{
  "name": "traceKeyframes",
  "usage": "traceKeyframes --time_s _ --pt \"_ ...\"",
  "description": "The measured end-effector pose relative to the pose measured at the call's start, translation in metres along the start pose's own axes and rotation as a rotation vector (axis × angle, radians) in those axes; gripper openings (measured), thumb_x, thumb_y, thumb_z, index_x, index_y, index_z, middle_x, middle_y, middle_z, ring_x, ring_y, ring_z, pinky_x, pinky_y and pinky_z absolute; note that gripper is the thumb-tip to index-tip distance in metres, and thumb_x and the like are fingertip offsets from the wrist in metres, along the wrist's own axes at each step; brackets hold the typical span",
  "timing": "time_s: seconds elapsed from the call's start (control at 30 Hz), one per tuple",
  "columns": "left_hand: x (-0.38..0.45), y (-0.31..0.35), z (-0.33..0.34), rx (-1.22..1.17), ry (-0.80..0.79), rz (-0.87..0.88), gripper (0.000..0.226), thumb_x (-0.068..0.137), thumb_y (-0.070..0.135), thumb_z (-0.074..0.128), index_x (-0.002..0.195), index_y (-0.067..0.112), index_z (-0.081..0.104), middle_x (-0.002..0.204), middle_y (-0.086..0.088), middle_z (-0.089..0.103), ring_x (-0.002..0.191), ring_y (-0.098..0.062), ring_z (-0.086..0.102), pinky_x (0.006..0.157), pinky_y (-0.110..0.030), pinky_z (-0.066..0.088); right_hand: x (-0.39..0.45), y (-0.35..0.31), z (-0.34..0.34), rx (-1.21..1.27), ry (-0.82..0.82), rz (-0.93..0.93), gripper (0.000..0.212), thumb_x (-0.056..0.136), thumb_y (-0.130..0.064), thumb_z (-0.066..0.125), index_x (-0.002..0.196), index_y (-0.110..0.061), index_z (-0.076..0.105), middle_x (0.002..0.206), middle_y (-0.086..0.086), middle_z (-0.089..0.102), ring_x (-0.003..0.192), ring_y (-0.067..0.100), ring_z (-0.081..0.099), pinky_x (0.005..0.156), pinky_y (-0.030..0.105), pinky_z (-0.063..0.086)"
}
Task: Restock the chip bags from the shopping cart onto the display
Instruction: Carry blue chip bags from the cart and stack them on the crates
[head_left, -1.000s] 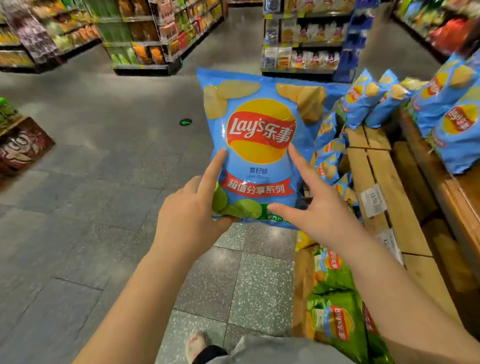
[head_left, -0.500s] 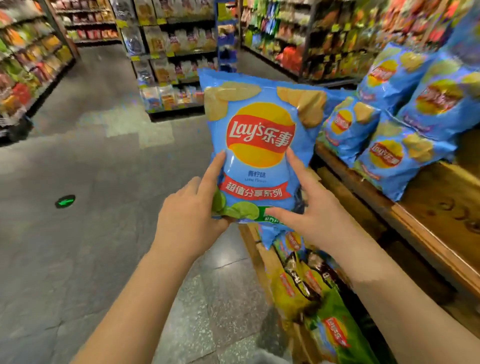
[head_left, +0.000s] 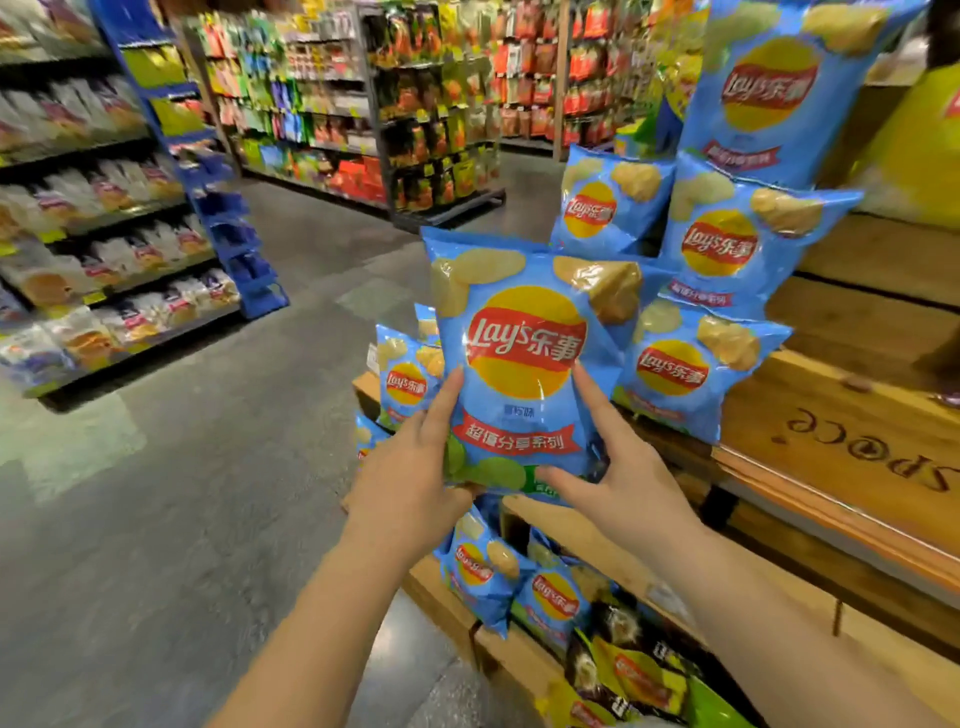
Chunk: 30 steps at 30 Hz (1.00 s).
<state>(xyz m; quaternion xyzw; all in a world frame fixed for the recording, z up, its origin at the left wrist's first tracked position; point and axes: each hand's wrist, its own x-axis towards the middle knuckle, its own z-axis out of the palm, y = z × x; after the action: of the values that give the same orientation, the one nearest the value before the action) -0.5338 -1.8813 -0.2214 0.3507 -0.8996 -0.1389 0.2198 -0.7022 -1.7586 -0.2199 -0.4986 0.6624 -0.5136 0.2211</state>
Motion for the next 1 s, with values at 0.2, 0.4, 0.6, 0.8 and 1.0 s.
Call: traceKeyframes --time_s 0.2,0.4,0.6,0.8,1.0 --pt "0.066 -0.051 0.008 -0.113 -0.067 0.14 0.119 0.075 0.027 0.072 0.12 0.068 -0.03 0.14 -0.002 0.043 0.107 -0.029 0.057 0.08 -0.043 0.048 0.059 0.013 0.025 -0.063 0.074 0.042 0.09 0.088 -0.016 0.068 0.135 -0.067 0.01 0.139 -0.026 0.038 0.126 -0.001 0.044 0.097 0.034 0.05" --pt "0.13 -0.11 0.035 -0.202 -0.146 0.318 0.117 0.077 0.024 0.074 0.126 0.066 -0.024 0.137 -0.006 0.046 0.114 -0.031 0.054 0.082 -0.045 0.05 0.1 0.036 0.064 -0.125 0.222 0.174 0.089 0.086 -0.017 0.069 0.131 -0.066 0.009 0.123 -0.045 0.03 0.11 -0.019 0.045 0.098 0.025 0.048" --pt "0.19 -0.152 0.051 -0.305 -0.294 0.52 0.108 0.076 0.027 0.076 0.131 0.06 -0.012 0.143 -0.007 0.043 0.111 -0.037 0.056 0.081 -0.048 0.05 0.127 0.047 0.104 -0.235 0.457 0.245 0.093 0.082 -0.008 0.073 0.138 -0.051 0.012 0.132 -0.027 0.036 0.125 0.007 0.045 0.099 0.036 0.048" --pt "0.237 -0.183 0.1 -0.348 -0.418 0.63 0.105 0.082 0.029 0.07 0.137 0.055 -0.015 0.144 -0.005 0.042 0.11 -0.032 0.057 0.076 -0.042 0.051 0.156 0.087 0.123 -0.323 0.571 0.371 0.095 0.082 -0.012 0.073 0.134 -0.058 0.01 0.135 -0.027 0.031 0.13 0.004 0.037 0.102 0.038 0.045" --pt "0.254 -0.206 0.18 -0.458 -0.584 0.567 0.097 0.088 0.014 0.064 0.134 0.049 -0.014 0.146 -0.004 0.038 0.108 -0.027 0.056 0.068 -0.031 0.043 0.17 0.154 0.137 -0.48 0.61 0.435 0.089 0.084 -0.027 0.07 0.147 -0.047 0.011 0.145 0.007 0.039 0.132 0.02 0.039 0.106 0.042 0.042"
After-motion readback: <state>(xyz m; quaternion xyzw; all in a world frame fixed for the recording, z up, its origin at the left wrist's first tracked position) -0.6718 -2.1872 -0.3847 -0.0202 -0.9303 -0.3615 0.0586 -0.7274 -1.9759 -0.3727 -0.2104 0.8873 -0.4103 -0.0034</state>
